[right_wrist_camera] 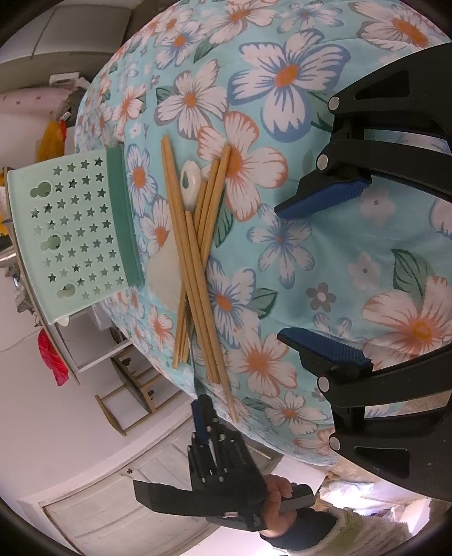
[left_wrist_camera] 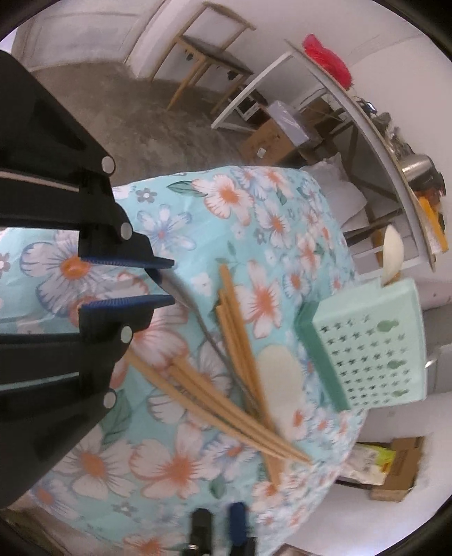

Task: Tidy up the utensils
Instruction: 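Lift the metal spoon with the left gripper toward the holder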

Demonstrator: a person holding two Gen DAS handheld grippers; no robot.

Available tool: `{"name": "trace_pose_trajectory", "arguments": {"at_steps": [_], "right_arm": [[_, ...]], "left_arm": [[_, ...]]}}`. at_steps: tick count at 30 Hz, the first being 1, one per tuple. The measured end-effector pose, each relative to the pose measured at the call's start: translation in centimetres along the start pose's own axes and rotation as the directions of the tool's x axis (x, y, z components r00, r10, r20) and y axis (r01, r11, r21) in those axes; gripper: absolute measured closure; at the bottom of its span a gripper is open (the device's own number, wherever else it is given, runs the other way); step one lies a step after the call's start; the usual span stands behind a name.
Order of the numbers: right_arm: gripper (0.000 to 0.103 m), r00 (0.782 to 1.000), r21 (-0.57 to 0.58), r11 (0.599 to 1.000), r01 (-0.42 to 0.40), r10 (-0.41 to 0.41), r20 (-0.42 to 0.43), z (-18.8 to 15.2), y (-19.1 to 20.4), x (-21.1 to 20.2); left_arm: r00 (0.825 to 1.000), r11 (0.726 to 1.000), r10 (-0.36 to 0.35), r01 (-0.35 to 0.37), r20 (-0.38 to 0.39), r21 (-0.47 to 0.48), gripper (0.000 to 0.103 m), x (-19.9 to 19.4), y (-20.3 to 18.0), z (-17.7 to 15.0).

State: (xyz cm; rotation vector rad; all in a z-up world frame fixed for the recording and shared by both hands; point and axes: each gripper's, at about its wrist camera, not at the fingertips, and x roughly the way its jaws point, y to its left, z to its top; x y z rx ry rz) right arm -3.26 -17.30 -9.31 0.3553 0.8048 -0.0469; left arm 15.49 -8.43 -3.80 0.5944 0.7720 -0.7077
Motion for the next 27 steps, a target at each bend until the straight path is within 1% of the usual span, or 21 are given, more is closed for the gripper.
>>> {"name": "trace_pose_trajectory", "arguments": {"at_steps": [3, 6, 8, 10, 13, 17, 21, 27], "right_arm": [[0.04, 1.0, 0.005, 1.0, -0.004, 0.004, -0.001, 0.0, -0.1, -0.1], [0.04, 1.0, 0.014, 1.0, -0.008, 0.008, -0.001, 0.1, -0.2, 0.0], [0.04, 1.0, 0.012, 1.0, -0.004, 0.004, -0.001, 0.1, -0.1, 0.0], [0.04, 1.0, 0.01, 1.0, -0.001, 0.001, -0.002, 0.1, -0.1, 0.0], [0.04, 1.0, 0.013, 1.0, -0.003, 0.003, -0.001, 0.1, -0.1, 0.0], [0.04, 1.0, 0.016, 1.0, -0.006, 0.006, 0.0, 0.1, 0.0, 0.0], [0.04, 1.0, 0.014, 1.0, -0.004, 0.004, 0.0, 0.1, -0.1, 0.0], [0.04, 1.0, 0.021, 1.0, -0.008, 0.008, 0.008, 0.0, -0.2, -0.1]], "left_arm": [[1.0, 0.999, -0.024, 0.025, 0.017, -0.044, 0.088, 0.5, 0.5, 0.0], [0.998, 0.996, -0.036, 0.04, 0.053, -0.083, 0.088, 0.6, 0.9, -0.1], [0.996, 0.99, -0.062, 0.07, 0.07, -0.125, 0.088, 0.8, 1.4, -0.2], [0.994, 0.985, -0.073, 0.085, 0.083, -0.148, 0.088, 0.9, 1.7, -0.3], [0.993, 0.983, -0.077, 0.091, 0.092, -0.157, 0.088, 1.3, 1.8, -0.4], [0.995, 0.983, -0.081, 0.088, 0.051, -0.159, 0.088, 2.7, 1.7, -0.7], [0.995, 0.983, -0.079, 0.088, 0.063, -0.162, 0.089, 2.6, 1.8, -0.8], [0.995, 0.981, -0.074, 0.086, 0.073, -0.176, 0.097, 1.7, 1.7, -0.8]]}}
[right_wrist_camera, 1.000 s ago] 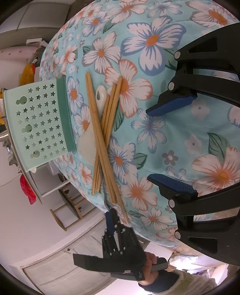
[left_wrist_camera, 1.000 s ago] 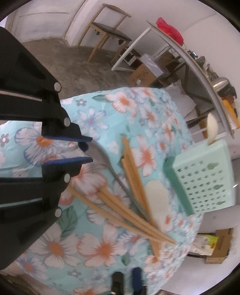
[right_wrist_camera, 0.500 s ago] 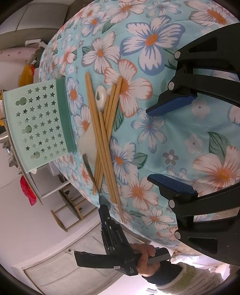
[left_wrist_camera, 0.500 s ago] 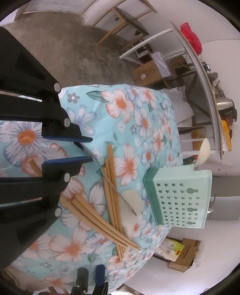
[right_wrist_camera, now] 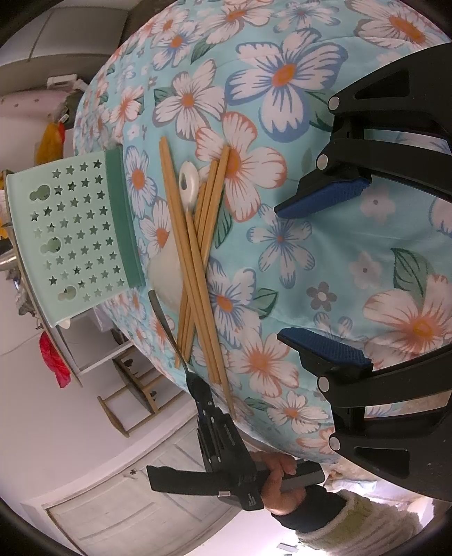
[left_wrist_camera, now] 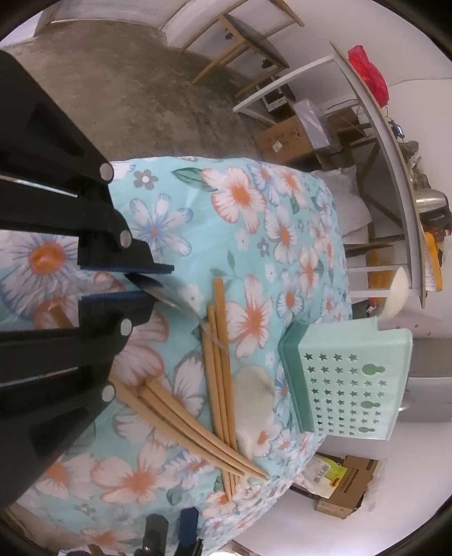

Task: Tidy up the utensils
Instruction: 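Lift the metal spoon with the left gripper toward the holder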

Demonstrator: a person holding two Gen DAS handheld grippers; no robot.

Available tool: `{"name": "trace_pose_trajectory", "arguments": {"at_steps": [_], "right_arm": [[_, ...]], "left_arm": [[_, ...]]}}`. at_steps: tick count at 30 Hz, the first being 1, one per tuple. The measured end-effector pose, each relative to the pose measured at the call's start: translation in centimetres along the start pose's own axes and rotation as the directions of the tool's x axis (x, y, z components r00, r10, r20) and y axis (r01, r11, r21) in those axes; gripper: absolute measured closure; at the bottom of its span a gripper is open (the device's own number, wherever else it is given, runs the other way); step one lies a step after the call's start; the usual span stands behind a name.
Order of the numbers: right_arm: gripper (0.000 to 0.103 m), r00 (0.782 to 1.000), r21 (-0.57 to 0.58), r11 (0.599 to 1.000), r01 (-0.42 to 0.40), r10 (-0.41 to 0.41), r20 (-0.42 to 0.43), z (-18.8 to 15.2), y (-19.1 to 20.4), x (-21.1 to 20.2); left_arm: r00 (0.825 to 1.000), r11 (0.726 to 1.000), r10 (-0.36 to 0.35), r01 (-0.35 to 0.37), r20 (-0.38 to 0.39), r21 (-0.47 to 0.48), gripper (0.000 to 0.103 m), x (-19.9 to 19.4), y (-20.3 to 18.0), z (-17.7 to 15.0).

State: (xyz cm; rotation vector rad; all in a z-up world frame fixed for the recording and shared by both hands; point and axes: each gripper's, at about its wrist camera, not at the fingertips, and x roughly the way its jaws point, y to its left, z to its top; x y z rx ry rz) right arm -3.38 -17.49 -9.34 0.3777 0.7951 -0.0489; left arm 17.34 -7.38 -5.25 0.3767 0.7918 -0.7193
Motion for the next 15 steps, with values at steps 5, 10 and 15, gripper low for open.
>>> {"name": "trace_pose_trajectory", "arguments": {"at_steps": [5, 10, 15], "right_arm": [[0.04, 1.0, 0.003, 1.0, -0.004, 0.004, 0.006, -0.2, -0.2, -0.1], [0.041, 1.0, 0.01, 1.0, -0.006, 0.006, 0.007, -0.2, -0.4, -0.2], [0.045, 1.0, 0.017, 1.0, -0.009, 0.009, -0.002, 0.1, -0.4, -0.6]], "left_arm": [[0.999, 1.0, 0.014, -0.014, 0.041, 0.008, 0.101, -2.0, -0.9, 0.3], [0.995, 0.999, 0.022, -0.019, 0.095, -0.037, 0.101, -4.0, -1.1, 0.8], [0.986, 0.994, 0.02, -0.003, 0.167, -0.105, 0.101, -6.3, -0.8, 1.2]]}}
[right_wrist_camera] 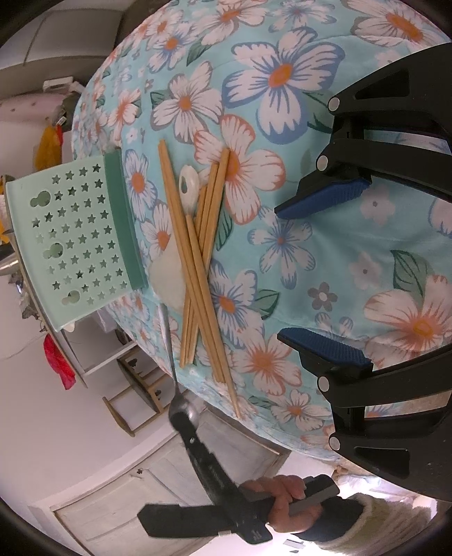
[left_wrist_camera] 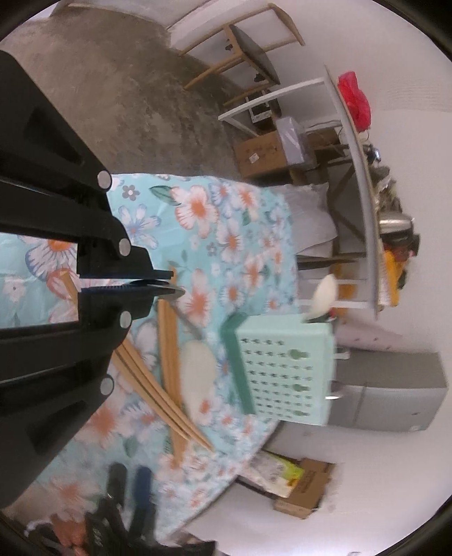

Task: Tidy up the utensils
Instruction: 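Lift the metal spoon with the left gripper toward the holder, then grasp a white spoon beside the chopsticks with right while left holds the metal spoon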

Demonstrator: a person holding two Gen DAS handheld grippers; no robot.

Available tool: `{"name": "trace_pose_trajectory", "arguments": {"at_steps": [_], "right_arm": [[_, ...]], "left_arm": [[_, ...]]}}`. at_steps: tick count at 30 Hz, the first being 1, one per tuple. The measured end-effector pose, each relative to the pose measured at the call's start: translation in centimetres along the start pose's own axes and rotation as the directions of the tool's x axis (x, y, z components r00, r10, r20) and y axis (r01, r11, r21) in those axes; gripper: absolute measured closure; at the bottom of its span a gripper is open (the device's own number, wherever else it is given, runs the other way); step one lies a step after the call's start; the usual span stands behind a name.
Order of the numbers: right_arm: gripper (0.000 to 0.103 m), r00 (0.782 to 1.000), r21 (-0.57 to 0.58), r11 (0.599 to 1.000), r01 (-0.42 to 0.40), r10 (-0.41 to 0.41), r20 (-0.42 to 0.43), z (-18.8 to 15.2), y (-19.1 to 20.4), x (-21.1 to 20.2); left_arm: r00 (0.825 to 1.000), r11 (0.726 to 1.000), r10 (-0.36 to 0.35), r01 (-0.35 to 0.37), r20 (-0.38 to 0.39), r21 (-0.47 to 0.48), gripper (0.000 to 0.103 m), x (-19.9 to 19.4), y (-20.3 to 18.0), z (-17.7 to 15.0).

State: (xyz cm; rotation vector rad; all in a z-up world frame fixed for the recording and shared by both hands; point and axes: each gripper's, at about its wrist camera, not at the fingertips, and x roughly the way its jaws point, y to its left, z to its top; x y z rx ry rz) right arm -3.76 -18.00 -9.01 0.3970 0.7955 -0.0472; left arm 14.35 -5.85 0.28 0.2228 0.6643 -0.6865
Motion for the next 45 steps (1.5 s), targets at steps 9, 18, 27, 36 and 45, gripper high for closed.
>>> {"name": "trace_pose_trajectory", "arguments": {"at_steps": [9, 18, 27, 36, 45], "right_arm": [[0.052, 0.99, -0.106, 0.984, -0.14, 0.143, 0.016, 7.9, 0.0, -1.9], [0.051, 0.936, -0.014, 0.973, -0.232, 0.219, -0.276, 15.1, -2.9, 8.6], [0.065, 0.87, 0.057, 0.958, -0.281, 0.279, -0.407, 15.8, -3.8, 11.9], [0.084, 0.873, -0.085, 0.945, -0.317, 0.256, -0.416, 15.6, -0.5, 8.3], [0.087, 0.929, -0.379, 0.904, -0.196, 0.047, -0.368, 15.3, 4.6, 9.0]], "left_arm": [[0.998, 0.989, 0.005, 0.005, 0.07, -0.15, 0.101, -2.5, 1.6, 0.8], [0.998, 0.981, 0.014, 0.0, 0.068, -0.196, 0.101, -1.8, 2.8, -0.2], [0.998, 0.974, 0.002, 0.011, 0.06, -0.225, 0.101, -1.3, 3.9, -0.9], [0.998, 0.972, -0.003, 0.017, 0.063, -0.233, 0.101, -1.5, 4.2, -1.0], [0.998, 0.971, -0.006, 0.021, 0.062, -0.24, 0.101, -1.5, 4.4, -1.0]]}}
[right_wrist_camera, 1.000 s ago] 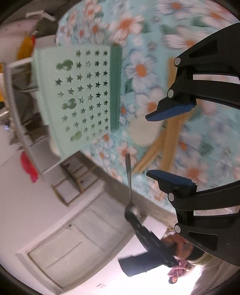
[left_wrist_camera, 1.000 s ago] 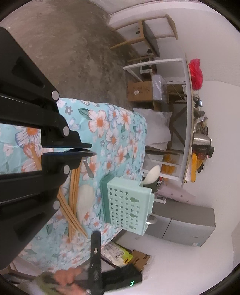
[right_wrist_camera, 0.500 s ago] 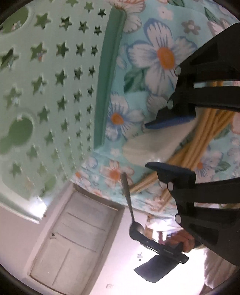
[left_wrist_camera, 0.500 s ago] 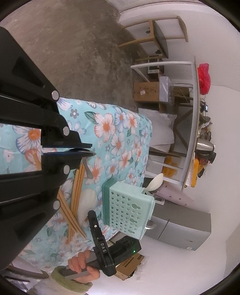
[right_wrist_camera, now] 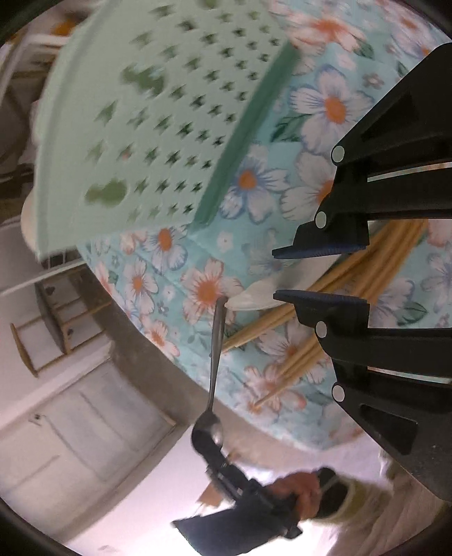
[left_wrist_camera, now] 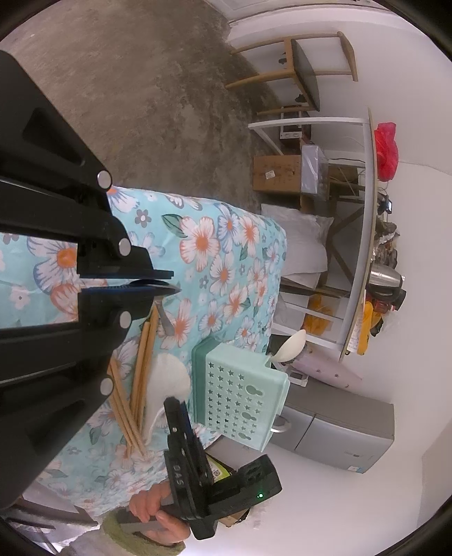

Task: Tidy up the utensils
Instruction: 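Grasp a white spoon beside the chopsticks with right while left holds the metal spoon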

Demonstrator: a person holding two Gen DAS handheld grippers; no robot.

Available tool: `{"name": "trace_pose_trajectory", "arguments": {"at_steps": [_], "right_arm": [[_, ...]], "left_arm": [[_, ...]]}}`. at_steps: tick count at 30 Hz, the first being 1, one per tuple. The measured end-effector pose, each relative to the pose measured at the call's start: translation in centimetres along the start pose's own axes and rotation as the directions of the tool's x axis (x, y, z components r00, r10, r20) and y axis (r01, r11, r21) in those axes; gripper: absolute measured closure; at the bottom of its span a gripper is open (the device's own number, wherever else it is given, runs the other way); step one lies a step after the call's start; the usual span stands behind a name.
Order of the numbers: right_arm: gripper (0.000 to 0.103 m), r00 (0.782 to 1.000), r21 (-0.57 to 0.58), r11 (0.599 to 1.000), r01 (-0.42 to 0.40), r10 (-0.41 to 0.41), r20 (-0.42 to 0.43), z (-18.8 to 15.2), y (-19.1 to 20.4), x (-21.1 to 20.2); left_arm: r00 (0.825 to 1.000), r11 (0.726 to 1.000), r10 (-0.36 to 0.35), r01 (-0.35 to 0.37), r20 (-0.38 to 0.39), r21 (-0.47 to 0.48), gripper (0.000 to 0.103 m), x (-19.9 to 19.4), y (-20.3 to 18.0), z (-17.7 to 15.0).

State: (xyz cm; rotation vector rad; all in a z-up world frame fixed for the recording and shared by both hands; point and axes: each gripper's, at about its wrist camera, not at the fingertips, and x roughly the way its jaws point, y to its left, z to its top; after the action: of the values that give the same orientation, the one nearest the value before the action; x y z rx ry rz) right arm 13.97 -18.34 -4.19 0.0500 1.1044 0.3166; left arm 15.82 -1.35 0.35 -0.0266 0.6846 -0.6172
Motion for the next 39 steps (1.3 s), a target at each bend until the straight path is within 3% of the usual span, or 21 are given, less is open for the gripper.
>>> {"name": "trace_pose_trajectory", "arguments": {"at_steps": [6, 13, 17, 23, 25, 29, 35, 39], "right_arm": [[0.088, 0.994, -0.177, 0.978, 0.11, -0.11, 0.012, 0.8, 2.6, 0.7], [0.092, 0.99, -0.384, 0.917, 0.108, -0.134, -0.04, -0.7, 5.3, 0.8], [0.092, 0.983, -0.444, 0.885, 0.141, -0.18, -0.046, -1.0, 6.6, 1.8], [0.092, 0.979, -0.412, 0.892, 0.185, -0.205, -0.004, -0.1, 7.1, 3.0], [0.099, 0.974, -0.393, 0.893, 0.218, -0.223, 0.033, 0.2, 7.1, 3.2], [0.102, 0.96, -0.364, 0.889, 0.279, -0.247, 0.131, 0.2, 7.4, 2.0], [0.102, 0.91, -0.252, 0.892, 0.376, -0.304, 0.282, -0.4, 5.9, -2.1], [0.102, 0.86, -0.111, 0.913, 0.392, -0.321, 0.397, -1.2, 4.4, -6.1]], "left_arm": [[1.0, 1.0, 0.0, 0.0, -0.002, -0.003, 0.101, 0.0, 0.0, 0.0], [1.0, 1.0, 0.001, -0.001, -0.004, -0.002, 0.101, 0.0, 0.1, 0.0], [1.0, 1.0, 0.0, 0.0, -0.005, -0.007, 0.101, 0.0, 0.1, 0.0], [1.0, 1.0, 0.0, 0.0, -0.004, -0.014, 0.101, 0.1, 0.1, 0.1], [1.0, 1.0, 0.0, 0.0, -0.003, -0.014, 0.101, 0.1, 0.1, 0.1], [1.0, 1.0, 0.005, -0.005, 0.013, -0.028, 0.1, -0.3, 0.2, 0.3], [0.998, 0.999, 0.015, -0.013, 0.055, -0.039, 0.1, -1.5, -0.2, 1.0], [0.995, 0.999, 0.022, -0.018, 0.098, -0.042, 0.1, -2.7, -0.7, 1.9]]}}
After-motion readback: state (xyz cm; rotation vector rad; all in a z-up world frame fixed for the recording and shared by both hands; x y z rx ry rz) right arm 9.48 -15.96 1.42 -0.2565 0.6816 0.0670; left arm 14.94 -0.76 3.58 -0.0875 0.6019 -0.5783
